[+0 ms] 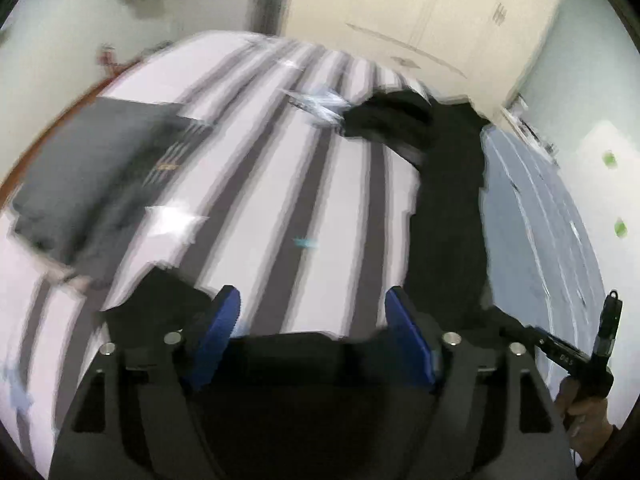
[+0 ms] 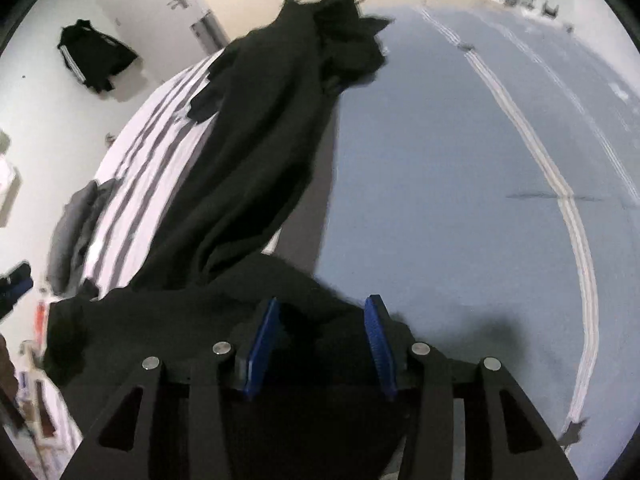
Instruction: Fold clothes
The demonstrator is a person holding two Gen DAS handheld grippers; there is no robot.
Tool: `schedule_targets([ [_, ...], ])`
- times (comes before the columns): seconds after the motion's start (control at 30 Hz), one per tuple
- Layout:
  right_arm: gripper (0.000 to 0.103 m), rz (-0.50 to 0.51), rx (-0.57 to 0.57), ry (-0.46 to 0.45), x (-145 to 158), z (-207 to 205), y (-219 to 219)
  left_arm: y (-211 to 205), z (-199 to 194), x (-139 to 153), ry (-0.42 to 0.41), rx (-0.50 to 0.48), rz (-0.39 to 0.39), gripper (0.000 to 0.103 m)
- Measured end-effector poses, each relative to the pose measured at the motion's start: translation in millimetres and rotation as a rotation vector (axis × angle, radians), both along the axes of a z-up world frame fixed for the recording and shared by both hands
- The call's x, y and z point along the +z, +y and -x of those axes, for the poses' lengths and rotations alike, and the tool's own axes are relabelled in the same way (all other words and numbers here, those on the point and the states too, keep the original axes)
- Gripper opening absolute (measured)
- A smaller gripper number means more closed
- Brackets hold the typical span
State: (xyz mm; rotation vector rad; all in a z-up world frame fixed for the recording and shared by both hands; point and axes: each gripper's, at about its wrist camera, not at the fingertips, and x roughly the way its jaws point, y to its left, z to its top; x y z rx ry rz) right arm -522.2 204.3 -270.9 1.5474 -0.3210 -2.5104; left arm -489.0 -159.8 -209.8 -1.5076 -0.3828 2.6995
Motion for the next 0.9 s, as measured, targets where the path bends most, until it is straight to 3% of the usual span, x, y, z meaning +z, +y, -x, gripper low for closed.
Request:
schedule_targets([
  [0.17,0.047,0.009,-0.069,-0.034,-4,-13,19,63,76,-72,-0.212,-0.172,-0.071,0.073],
  [0.3,0.054,0.046,-0.068,-0.077,-17,-24,32,90,113,-109,-0.296,-0.210,-0.092,0.071],
  [0.33,0.055,0.062,-0.067,-0.090,-22,-27,33,95,117,-112,-0.289,-0.222,-0.080,0.051],
  [0.37,0.055,0.073,-0.063,-0.096,-22,-31,37,101,121,-115,-0.281,-0.234,-0.068,0.020],
  [0.4,0.055,0.084,-0.059,-0.101,-23,-35,41,103,124,-113,-0.272,-0.246,-0.076,0.011],
  [0.47,0.055,0.101,-0.054,-0.105,-23,-39,46,97,122,-99,-0.222,-0.240,-0.107,0.006],
  [0.53,0.055,0.113,-0.057,-0.084,-19,-40,47,74,118,-71,-0.133,-0.191,-0.128,0.005],
  [0.67,0.055,0.154,-0.074,-0.055,-11,-39,51,-22,109,-17,-0.003,0.028,-0.129,0.005],
  [0.83,0.055,0.164,-0.086,-0.043,-7,-31,51,-170,87,22,0.066,0.404,0.034,0.005],
  [0.9,0.055,0.170,-0.083,-0.060,-12,-25,45,-190,86,19,0.002,0.462,0.135,0.006],
])
